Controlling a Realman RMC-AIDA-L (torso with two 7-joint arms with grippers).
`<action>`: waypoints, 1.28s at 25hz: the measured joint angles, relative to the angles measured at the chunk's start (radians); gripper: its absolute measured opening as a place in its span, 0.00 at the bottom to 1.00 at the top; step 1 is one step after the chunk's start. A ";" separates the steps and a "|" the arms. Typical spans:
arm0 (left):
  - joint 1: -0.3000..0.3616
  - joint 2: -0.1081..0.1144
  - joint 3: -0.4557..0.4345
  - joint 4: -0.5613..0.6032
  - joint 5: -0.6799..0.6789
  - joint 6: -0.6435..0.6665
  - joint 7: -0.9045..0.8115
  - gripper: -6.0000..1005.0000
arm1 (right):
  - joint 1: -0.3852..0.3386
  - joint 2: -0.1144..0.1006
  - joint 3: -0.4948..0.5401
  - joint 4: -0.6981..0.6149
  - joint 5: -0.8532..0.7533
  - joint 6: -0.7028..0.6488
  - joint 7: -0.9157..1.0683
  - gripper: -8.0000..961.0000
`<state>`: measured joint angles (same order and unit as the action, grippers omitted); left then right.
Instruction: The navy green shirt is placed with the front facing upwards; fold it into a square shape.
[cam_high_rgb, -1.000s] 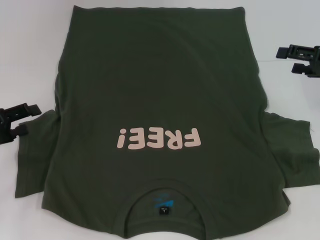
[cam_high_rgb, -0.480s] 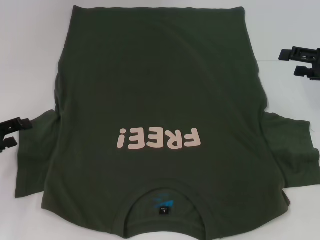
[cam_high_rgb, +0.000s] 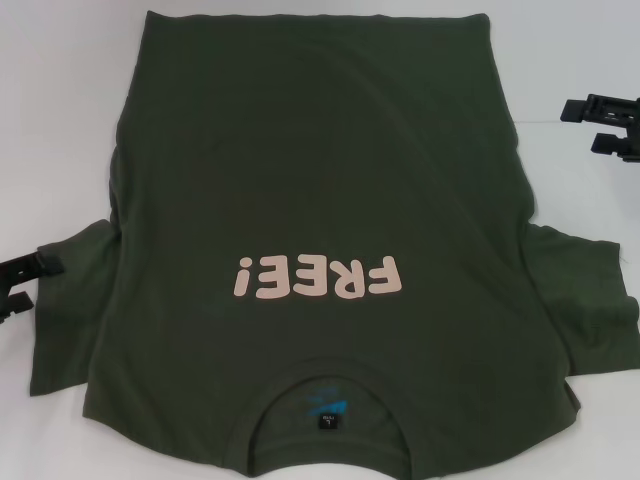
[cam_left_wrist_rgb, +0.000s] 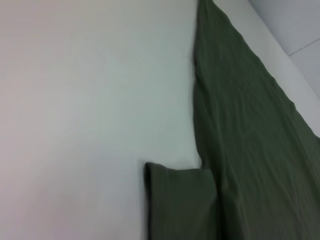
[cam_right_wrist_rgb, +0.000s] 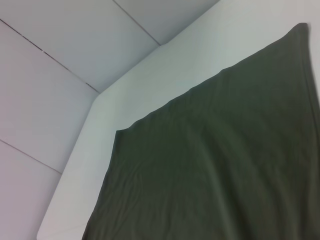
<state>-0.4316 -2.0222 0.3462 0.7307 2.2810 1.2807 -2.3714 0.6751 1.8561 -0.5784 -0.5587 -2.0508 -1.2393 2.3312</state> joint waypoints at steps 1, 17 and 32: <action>0.000 0.000 0.000 -0.005 0.000 -0.008 -0.003 0.84 | -0.001 0.000 0.002 0.000 0.000 0.000 0.000 0.98; -0.001 0.000 -0.001 -0.049 0.000 -0.061 -0.008 0.84 | -0.006 0.000 0.008 0.000 0.001 0.000 0.003 0.98; -0.024 0.003 0.008 -0.088 -0.001 -0.053 0.001 0.84 | -0.011 0.000 0.008 0.000 0.005 0.001 0.004 0.98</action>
<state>-0.4558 -2.0188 0.3541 0.6430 2.2795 1.2274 -2.3704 0.6642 1.8560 -0.5706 -0.5583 -2.0457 -1.2380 2.3348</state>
